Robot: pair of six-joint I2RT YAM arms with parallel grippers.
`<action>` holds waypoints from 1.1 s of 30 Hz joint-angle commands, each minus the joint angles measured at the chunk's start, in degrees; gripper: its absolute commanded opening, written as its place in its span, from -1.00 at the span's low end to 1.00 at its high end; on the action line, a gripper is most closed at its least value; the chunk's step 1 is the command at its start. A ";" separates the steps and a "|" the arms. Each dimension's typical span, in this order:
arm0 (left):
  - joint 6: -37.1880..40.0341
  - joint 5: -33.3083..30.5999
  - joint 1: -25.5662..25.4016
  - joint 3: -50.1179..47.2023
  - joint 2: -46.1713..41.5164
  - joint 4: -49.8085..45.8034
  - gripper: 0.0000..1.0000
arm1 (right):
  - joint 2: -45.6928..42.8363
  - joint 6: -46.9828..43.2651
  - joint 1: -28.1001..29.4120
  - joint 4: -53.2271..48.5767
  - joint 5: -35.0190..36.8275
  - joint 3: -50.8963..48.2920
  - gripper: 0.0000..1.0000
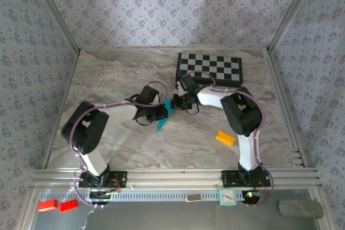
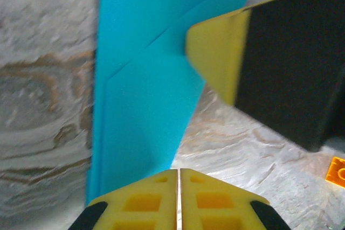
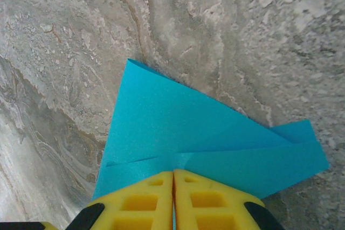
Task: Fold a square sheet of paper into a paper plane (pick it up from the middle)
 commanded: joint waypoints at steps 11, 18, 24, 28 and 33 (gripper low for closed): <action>2.66 4.25 -0.63 2.56 6.42 -0.28 -1.00 | 4.26 -1.27 -0.91 -6.81 1.92 1.35 -0.82; 4.73 2.89 -2.03 -1.94 2.71 -5.51 -1.00 | 6.14 -1.49 -1.97 -8.30 2.94 2.25 -0.83; 4.28 2.45 -3.02 -7.68 -2.87 -7.95 -1.00 | 7.30 -2.21 -2.36 -8.80 2.87 3.05 -0.83; 4.06 2.15 -3.81 -11.40 -7.25 -9.62 -1.00 | 7.31 -2.57 -2.43 -9.09 2.72 3.08 -0.83; 4.39 0.55 -3.63 -14.52 -12.21 -12.75 -0.97 | 6.88 -3.25 -2.43 -8.78 1.34 2.98 -0.83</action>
